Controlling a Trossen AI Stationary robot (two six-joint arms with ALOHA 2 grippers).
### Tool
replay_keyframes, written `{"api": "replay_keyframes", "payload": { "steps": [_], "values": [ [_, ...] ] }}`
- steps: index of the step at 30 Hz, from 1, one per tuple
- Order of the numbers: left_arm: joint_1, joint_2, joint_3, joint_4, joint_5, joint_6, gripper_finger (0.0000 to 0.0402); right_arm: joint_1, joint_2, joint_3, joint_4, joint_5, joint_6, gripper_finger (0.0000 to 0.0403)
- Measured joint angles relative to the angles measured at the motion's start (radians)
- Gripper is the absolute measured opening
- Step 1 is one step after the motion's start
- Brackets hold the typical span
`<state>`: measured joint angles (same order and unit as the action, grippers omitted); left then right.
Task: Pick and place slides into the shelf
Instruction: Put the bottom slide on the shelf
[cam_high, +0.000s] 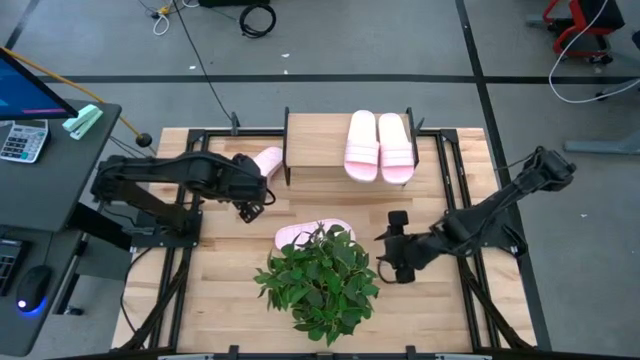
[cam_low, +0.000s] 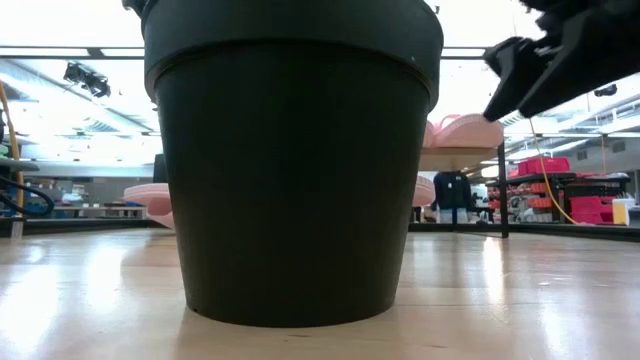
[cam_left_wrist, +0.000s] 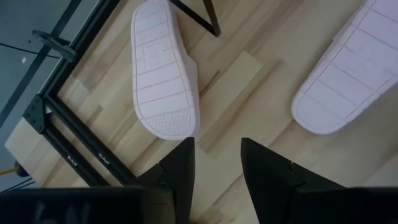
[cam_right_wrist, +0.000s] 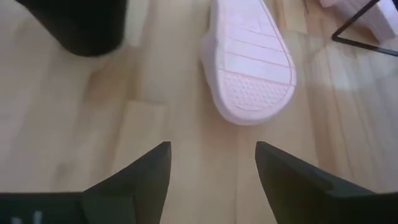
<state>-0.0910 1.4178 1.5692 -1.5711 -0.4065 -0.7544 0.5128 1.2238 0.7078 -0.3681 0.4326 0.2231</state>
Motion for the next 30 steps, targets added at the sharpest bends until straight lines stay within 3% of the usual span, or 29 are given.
{"api": "replay_keyframes", "payload": {
  "steps": [13, 22, 30],
  "values": [
    [0.0, -0.028, 0.0, 0.0, -0.008, 0.003, 0.0129, -0.149, 0.126, 0.0, 0.007, -0.004, -0.238, 0.0297],
    [0.0, -0.027, 0.0, 0.0, -0.008, 0.005, 0.0122, -0.153, 0.227, 0.0, 0.166, -0.004, -0.459, 0.0309],
    [0.0, -0.027, 0.0, 0.0, -0.008, -0.006, 0.0122, -0.153, 0.303, 0.0, 0.291, 0.07, -0.587, 0.0311]
  ]
}}
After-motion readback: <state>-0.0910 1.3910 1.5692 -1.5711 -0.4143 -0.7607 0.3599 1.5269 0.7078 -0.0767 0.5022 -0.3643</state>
